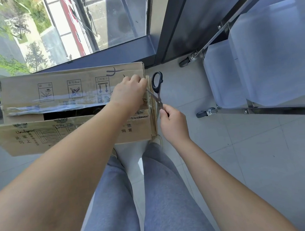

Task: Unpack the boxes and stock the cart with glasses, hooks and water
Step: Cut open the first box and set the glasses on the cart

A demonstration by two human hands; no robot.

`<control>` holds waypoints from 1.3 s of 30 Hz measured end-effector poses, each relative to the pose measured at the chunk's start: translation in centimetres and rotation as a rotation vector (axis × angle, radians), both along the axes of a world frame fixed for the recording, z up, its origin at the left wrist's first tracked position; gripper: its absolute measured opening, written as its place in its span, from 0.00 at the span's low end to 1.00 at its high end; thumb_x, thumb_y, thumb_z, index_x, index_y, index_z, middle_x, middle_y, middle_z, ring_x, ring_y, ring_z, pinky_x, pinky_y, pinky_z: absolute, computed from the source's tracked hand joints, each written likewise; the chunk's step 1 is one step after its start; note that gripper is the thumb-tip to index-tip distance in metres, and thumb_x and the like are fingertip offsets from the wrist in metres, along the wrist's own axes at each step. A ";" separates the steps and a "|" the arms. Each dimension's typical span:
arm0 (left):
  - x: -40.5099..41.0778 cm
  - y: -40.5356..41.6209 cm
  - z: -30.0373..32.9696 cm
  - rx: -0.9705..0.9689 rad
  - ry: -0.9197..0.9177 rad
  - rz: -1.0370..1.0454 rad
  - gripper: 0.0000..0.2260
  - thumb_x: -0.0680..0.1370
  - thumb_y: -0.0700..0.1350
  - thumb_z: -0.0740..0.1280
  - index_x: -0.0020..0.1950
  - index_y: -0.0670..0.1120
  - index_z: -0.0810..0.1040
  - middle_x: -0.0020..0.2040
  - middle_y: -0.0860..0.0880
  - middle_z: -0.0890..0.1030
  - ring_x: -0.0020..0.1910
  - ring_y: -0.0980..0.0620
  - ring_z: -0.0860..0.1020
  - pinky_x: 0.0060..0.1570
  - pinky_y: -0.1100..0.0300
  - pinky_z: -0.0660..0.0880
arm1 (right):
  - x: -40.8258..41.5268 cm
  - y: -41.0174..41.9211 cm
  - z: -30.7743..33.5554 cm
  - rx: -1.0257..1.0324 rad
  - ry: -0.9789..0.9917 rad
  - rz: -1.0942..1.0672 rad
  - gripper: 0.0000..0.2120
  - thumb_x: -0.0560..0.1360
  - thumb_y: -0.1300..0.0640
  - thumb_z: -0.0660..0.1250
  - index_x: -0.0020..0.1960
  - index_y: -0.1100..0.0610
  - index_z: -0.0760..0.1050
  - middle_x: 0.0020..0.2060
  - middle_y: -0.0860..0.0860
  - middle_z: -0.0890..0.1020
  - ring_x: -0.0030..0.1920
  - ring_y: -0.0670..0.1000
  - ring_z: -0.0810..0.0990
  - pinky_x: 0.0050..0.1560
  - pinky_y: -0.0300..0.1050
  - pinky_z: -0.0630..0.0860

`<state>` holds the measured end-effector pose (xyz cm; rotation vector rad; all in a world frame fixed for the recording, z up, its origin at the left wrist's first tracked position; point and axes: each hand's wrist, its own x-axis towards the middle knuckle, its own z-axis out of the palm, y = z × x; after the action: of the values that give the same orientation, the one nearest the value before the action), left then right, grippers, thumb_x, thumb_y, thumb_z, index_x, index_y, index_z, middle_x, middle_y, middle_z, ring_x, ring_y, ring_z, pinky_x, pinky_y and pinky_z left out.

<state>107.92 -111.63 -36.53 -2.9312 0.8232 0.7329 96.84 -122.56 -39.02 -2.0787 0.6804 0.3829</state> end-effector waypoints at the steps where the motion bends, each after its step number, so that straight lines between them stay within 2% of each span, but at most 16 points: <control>1: 0.0 0.1 0.0 -0.007 0.011 0.008 0.15 0.76 0.40 0.66 0.61 0.41 0.68 0.61 0.42 0.72 0.58 0.41 0.71 0.47 0.52 0.71 | 0.1 -0.1 0.1 -0.012 0.003 0.015 0.13 0.80 0.58 0.55 0.56 0.62 0.76 0.43 0.49 0.74 0.43 0.50 0.69 0.44 0.42 0.66; 6: -0.5 0.3 -0.2 -0.042 0.026 0.016 0.13 0.77 0.42 0.65 0.60 0.40 0.71 0.61 0.43 0.74 0.60 0.42 0.71 0.49 0.51 0.71 | -0.9 0.0 0.7 -0.011 0.011 0.038 0.09 0.80 0.60 0.56 0.44 0.58 0.72 0.37 0.48 0.69 0.39 0.52 0.66 0.40 0.42 0.62; 11: -0.3 0.7 -1.0 -0.080 -0.031 -0.028 0.07 0.77 0.38 0.63 0.54 0.39 0.72 0.55 0.44 0.75 0.57 0.45 0.71 0.41 0.55 0.67 | -3.9 -0.4 0.3 0.009 0.094 0.094 0.13 0.80 0.60 0.56 0.37 0.53 0.67 0.30 0.43 0.65 0.37 0.51 0.66 0.38 0.43 0.62; 13: -0.1 1.0 -1.3 -0.166 -0.094 -0.043 0.05 0.74 0.34 0.65 0.49 0.39 0.73 0.50 0.43 0.76 0.52 0.43 0.74 0.36 0.55 0.65 | -6.0 -0.5 -0.2 0.040 0.138 0.069 0.14 0.79 0.60 0.57 0.35 0.52 0.66 0.29 0.43 0.64 0.36 0.49 0.65 0.38 0.42 0.61; 15: 0.0 1.4 -1.1 -0.309 -0.174 -0.075 0.03 0.69 0.33 0.65 0.41 0.38 0.73 0.39 0.41 0.77 0.39 0.42 0.77 0.29 0.58 0.62 | -7.6 -0.3 -0.3 0.106 0.116 -0.066 0.14 0.79 0.61 0.57 0.34 0.58 0.66 0.27 0.46 0.65 0.32 0.48 0.64 0.36 0.44 0.61; 16: 0.0 1.6 -1.0 -0.357 -0.220 -0.091 0.01 0.68 0.35 0.64 0.38 0.38 0.73 0.34 0.42 0.76 0.33 0.43 0.77 0.27 0.60 0.61 | -7.6 -0.1 -0.1 0.138 0.098 -0.144 0.14 0.79 0.61 0.57 0.34 0.58 0.66 0.27 0.47 0.65 0.31 0.47 0.63 0.35 0.43 0.61; 18: -0.2 1.8 -0.8 -0.382 -0.286 -0.080 0.07 0.69 0.40 0.59 0.37 0.38 0.75 0.32 0.44 0.76 0.31 0.44 0.77 0.25 0.61 0.63 | -6.1 0.4 0.4 0.167 0.049 -0.217 0.16 0.79 0.60 0.57 0.33 0.53 0.65 0.26 0.45 0.65 0.30 0.46 0.64 0.33 0.42 0.62; 20: -0.6 1.9 -0.9 -0.394 -0.305 -0.032 0.10 0.71 0.42 0.58 0.40 0.39 0.76 0.35 0.44 0.79 0.37 0.43 0.80 0.29 0.58 0.70 | -3.3 0.8 1.1 0.188 0.005 -0.212 0.16 0.80 0.59 0.56 0.33 0.51 0.65 0.27 0.45 0.66 0.31 0.48 0.66 0.33 0.42 0.62; 22: -0.9 2.1 -1.0 -0.415 -0.352 0.027 0.10 0.74 0.43 0.59 0.45 0.39 0.78 0.43 0.43 0.82 0.46 0.42 0.82 0.39 0.54 0.76 | -0.8 1.1 1.2 0.215 0.013 -0.209 0.14 0.80 0.59 0.56 0.36 0.51 0.70 0.29 0.45 0.70 0.33 0.47 0.68 0.35 0.41 0.64; 25: -0.9 2.4 -1.4 -0.454 -0.462 0.066 0.10 0.77 0.43 0.60 0.49 0.40 0.79 0.49 0.41 0.81 0.48 0.40 0.80 0.48 0.51 0.74 | 0.0 1.8 0.6 0.221 0.083 -0.181 0.12 0.80 0.58 0.57 0.55 0.60 0.78 0.43 0.49 0.79 0.45 0.48 0.74 0.47 0.40 0.70; 27: -0.8 2.5 -1.2 -0.476 -0.547 0.132 0.07 0.78 0.43 0.64 0.47 0.43 0.81 0.45 0.40 0.79 0.45 0.42 0.74 0.45 0.51 0.69 | -1.1 2.1 0.2 0.203 0.126 -0.128 0.13 0.80 0.57 0.58 0.58 0.60 0.77 0.48 0.52 0.80 0.50 0.49 0.74 0.52 0.41 0.70; 30: 0.2 2.6 -0.1 -0.459 -0.622 0.156 0.03 0.75 0.42 0.68 0.44 0.46 0.82 0.37 0.41 0.73 0.38 0.44 0.70 0.37 0.53 0.65 | -3.1 1.3 0.8 0.207 0.133 -0.157 0.11 0.80 0.58 0.58 0.53 0.60 0.78 0.39 0.46 0.75 0.41 0.46 0.71 0.46 0.39 0.67; 33: 1.4 1.9 1.2 -0.408 -0.603 0.152 0.05 0.74 0.39 0.67 0.48 0.44 0.81 0.35 0.42 0.74 0.34 0.42 0.74 0.36 0.51 0.67 | -3.6 -0.3 2.2 0.210 0.065 -0.266 0.10 0.80 0.58 0.58 0.46 0.55 0.78 0.28 0.39 0.71 0.33 0.45 0.69 0.40 0.40 0.68; 36: 0.8 0.2 3.1 -0.405 -0.391 0.313 0.11 0.76 0.40 0.62 0.57 0.43 0.78 0.45 0.43 0.79 0.46 0.40 0.76 0.48 0.48 0.68 | -2.9 -1.7 3.4 0.163 0.012 -0.249 0.13 0.80 0.56 0.57 0.38 0.53 0.72 0.29 0.42 0.69 0.36 0.49 0.70 0.41 0.44 0.70; 37: 0.3 -0.2 3.7 -0.424 -0.276 0.382 0.12 0.77 0.42 0.61 0.60 0.44 0.77 0.48 0.45 0.79 0.50 0.42 0.75 0.52 0.50 0.66 | -2.8 -2.1 3.8 0.152 0.013 -0.244 0.12 0.80 0.56 0.57 0.40 0.51 0.73 0.33 0.42 0.69 0.39 0.49 0.71 0.46 0.47 0.73; 39: -0.9 -0.9 4.5 -0.484 -0.137 0.478 0.11 0.78 0.45 0.61 0.59 0.46 0.77 0.45 0.49 0.78 0.48 0.47 0.74 0.53 0.53 0.67 | -2.6 -2.8 4.4 0.131 0.026 -0.238 0.12 0.81 0.56 0.56 0.55 0.51 0.77 0.45 0.44 0.73 0.49 0.49 0.74 0.57 0.50 0.73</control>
<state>107.00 -112.53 -31.98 -3.6240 0.3151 0.3633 94.23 -125.40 -34.66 -1.8477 0.8836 0.3109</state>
